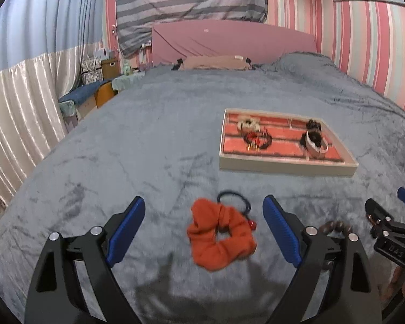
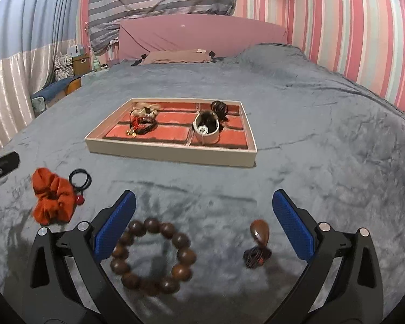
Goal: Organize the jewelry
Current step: 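Move both tools toward the orange scrunchie and wooden bead bracelet, then grasp the orange scrunchie with the left tool while the right tool grasps the bead bracelet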
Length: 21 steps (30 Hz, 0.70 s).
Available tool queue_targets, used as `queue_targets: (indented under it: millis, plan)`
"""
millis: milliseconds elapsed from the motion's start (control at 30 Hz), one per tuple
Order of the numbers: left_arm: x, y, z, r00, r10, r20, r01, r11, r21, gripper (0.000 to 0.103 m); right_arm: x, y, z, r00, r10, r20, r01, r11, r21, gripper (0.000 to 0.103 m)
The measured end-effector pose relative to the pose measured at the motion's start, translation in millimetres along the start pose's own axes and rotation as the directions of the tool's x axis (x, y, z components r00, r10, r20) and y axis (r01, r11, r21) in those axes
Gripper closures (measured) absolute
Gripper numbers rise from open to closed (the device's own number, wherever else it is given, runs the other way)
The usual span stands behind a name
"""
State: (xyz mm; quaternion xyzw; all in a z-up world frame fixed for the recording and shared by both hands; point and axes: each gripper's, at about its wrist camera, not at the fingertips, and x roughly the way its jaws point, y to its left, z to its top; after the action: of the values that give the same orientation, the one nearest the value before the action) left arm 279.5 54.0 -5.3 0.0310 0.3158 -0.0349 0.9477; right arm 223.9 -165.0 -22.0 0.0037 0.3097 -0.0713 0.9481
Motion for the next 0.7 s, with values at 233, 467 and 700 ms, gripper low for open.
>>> queue_targets:
  millis: [233,467,700]
  plan:
    - [15,1,-23,0.999,-0.006,-0.035,0.006,1.0,-0.002,0.016,12,6,-24,0.997,0.05,-0.059,-0.048,0.999,0.024,0.019]
    - [35,15,-33,0.997,-0.009,-0.079,0.006,0.999,-0.037,0.016,23,9,-31,0.992,0.085,-0.096,-0.082,0.996,0.033,0.033]
    - [54,17,-39,0.994,-0.013,-0.111,0.009,0.999,-0.034,0.016,37,9,-37,0.984,0.106,-0.146,-0.101,0.994,0.04,0.044]
